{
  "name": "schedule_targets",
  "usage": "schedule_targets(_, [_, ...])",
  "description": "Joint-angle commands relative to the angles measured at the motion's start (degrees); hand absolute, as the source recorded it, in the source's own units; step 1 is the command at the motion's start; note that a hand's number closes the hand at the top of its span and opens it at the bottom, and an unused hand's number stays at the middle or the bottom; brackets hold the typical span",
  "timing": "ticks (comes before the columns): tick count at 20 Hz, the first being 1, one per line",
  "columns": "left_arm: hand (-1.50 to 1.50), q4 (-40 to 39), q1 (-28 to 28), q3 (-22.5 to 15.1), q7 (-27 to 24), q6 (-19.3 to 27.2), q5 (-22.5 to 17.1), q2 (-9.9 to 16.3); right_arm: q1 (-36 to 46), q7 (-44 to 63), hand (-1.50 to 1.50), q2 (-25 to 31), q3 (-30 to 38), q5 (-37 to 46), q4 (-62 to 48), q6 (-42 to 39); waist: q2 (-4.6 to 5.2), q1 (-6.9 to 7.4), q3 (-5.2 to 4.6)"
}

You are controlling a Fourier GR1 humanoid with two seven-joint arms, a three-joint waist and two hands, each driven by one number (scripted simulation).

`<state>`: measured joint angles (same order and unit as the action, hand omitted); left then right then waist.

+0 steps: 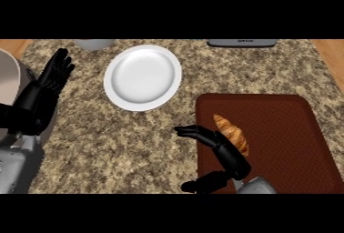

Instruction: Pick the croissant from the tray and place it in the plate

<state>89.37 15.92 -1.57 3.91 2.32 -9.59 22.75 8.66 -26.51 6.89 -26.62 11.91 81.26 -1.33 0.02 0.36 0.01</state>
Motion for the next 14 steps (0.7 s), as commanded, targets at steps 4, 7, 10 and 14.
schedule_targets(4, [0.00, -1.6, -0.6, 0.5, -1.3, 0.6, 1.6, -1.9, 4.9, 13.6, -1.50, 6.9, 4.4, 3.5, 13.9, -2.9, -0.16, -0.91, -0.08])
schedule_targets(7, [0.00, 1.3, -1.9, 1.3, 0.4, -0.8, 0.5, 0.2, 7.4, 23.8, -1.50, 12.9, 3.6, 9.7, 15.8, -5.6, -0.50, -0.76, -0.19])
schedule_targets(10, [0.00, 1.3, -3.5, 1.0, -0.2, -0.8, 0.1, -0.8, 8.6, 31.6, -1.50, 19.6, 1.7, 14.4, 19.0, -11.5, -0.89, -1.17, -0.36])
schedule_targets(14, [0.00, 2.2, -1.7, 0.1, 0.6, -0.6, 1.8, -0.4, 14.9, 44.5, -1.50, 21.4, -0.4, 14.8, 20.0, -22.6, -0.53, -0.51, -0.30])
